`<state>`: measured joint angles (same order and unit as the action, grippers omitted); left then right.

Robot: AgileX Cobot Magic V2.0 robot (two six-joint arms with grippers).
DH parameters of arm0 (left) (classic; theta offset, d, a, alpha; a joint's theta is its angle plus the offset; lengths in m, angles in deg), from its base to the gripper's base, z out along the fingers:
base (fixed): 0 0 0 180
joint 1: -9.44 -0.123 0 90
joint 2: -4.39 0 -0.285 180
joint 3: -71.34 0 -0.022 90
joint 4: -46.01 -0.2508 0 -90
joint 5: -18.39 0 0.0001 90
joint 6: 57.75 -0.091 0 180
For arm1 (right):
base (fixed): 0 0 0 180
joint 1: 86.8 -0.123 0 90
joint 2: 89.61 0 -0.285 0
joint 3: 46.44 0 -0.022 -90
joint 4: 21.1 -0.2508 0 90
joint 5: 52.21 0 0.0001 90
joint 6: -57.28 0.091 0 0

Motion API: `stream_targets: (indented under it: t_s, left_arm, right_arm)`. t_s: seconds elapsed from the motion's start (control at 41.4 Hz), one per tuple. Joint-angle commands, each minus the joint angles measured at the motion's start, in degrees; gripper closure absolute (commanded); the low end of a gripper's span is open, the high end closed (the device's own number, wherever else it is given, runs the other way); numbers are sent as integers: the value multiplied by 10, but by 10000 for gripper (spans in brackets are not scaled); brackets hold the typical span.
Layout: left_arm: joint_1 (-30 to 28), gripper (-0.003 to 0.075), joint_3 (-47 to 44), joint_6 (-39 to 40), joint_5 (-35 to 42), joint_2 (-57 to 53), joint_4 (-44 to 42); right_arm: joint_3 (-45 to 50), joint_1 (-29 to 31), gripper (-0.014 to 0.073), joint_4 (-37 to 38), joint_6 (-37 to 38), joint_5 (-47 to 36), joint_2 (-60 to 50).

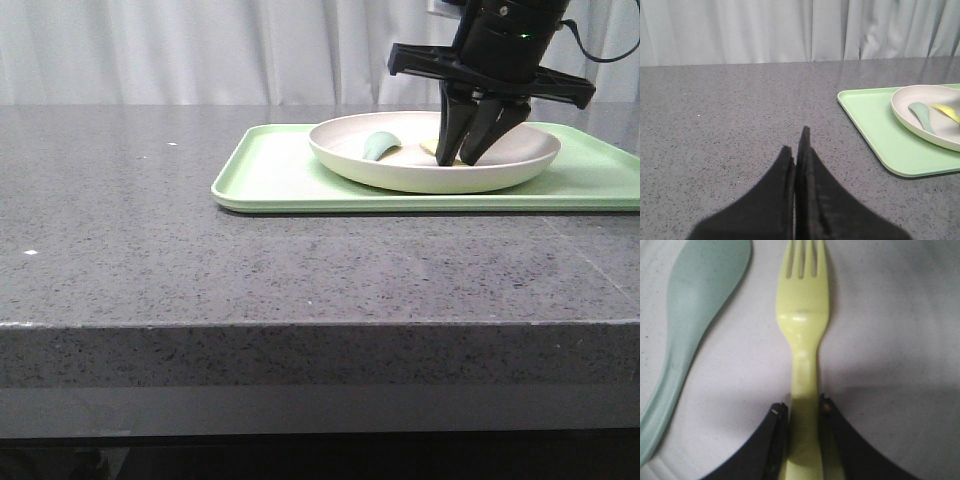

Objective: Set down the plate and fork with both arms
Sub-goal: 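Lift the yellow fork out of the plate with the right gripper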

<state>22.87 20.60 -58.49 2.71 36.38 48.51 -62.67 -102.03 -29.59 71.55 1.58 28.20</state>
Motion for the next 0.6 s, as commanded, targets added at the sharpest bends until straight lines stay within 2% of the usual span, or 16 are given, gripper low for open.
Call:
stream_targets:
  t_s: [0.0,0.58]
  left_arm:
    - [1,738,16,0,46,3,1]
    - [1,738,16,0,46,3,1]
  right_arm:
    - [-18,2,592,-5,-1,-5,-28]
    - [-44,2,592,-5,-1,6,-36]
